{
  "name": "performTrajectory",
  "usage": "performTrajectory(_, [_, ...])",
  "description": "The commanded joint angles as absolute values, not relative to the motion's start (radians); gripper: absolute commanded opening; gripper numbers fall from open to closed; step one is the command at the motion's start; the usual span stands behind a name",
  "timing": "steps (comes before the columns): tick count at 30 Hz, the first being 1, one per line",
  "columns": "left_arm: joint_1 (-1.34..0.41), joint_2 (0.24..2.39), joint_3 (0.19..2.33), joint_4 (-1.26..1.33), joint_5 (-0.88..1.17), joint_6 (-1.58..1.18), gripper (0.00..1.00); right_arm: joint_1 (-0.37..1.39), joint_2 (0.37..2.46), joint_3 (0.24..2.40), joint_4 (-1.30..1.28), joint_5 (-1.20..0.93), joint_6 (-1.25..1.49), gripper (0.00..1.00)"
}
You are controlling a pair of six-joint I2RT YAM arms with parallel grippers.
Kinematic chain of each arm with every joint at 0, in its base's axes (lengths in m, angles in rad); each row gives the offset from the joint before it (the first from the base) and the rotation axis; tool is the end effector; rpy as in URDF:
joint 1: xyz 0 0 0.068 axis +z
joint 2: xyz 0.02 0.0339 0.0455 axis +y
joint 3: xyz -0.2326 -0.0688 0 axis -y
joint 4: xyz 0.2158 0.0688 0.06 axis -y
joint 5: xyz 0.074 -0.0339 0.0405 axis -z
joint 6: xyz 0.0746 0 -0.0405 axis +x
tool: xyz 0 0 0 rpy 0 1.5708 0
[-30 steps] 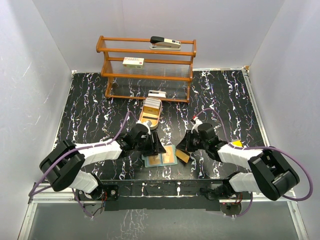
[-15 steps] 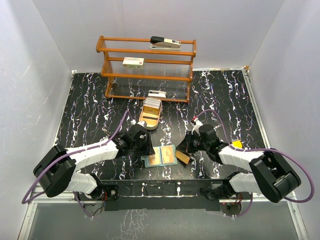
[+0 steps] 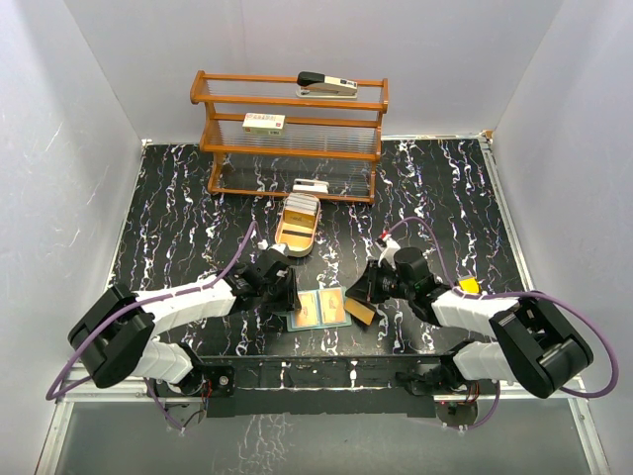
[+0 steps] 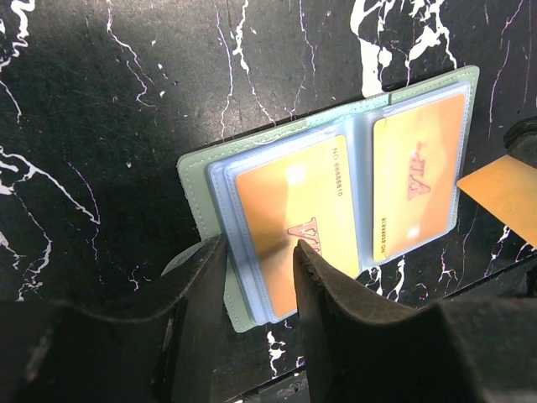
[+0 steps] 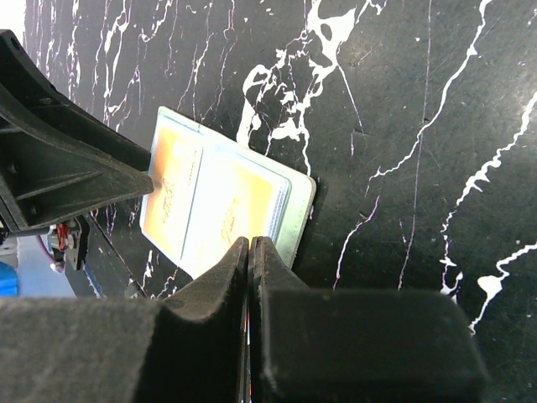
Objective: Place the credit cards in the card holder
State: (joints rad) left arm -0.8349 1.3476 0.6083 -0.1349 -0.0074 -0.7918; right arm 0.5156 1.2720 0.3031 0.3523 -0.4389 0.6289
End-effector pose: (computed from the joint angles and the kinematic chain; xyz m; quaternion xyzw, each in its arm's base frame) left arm 0.1774 -0.1951 0.1253 0.0190 0.9398 -0.2456 0.2370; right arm 0.1920 0.1452 0.1100 -0.0507 0.8713 0.4053 0.2721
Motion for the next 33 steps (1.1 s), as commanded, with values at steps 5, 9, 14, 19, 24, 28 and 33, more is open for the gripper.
performTrajectory(5, [-0.839, 1.326, 0.575, -0.118, 0.002, -0.779, 0.36, 0.517, 1.298, 0.305, 0.446, -0.464, 0.625, 0.0])
performTrajectory(9, [-0.839, 1.331, 0.573, -0.116, 0.003, -0.78, 0.35, 0.517, 1.279, 0.307, 0.431, -0.445, 0.621, 0.0])
performTrajectory(14, [-0.839, 1.327, 0.558, -0.073, 0.029, -0.773, 0.35, 0.517, 1.22, 0.295, 0.371, -0.364, 0.599, 0.0])
performTrajectory(19, [-0.839, 1.324, 0.551, -0.077, 0.028, -0.779, 0.35, 0.517, 1.216, 0.297, 0.378, -0.36, 0.594, 0.0])
performTrajectory(24, [-0.838, 1.334, 0.556, -0.074, 0.026, -0.779, 0.34, 0.517, 1.25, 0.29, 0.408, -0.374, 0.595, 0.0])
performTrajectory(28, [-0.839, 1.333, 0.554, -0.071, 0.027, -0.782, 0.34, 0.516, 1.266, 0.282, 0.431, -0.381, 0.599, 0.0])
performTrajectory(33, [-0.839, 1.335, 0.554, -0.062, 0.034, -0.786, 0.33, 0.517, 1.272, 0.28, 0.455, -0.404, 0.615, 0.0])
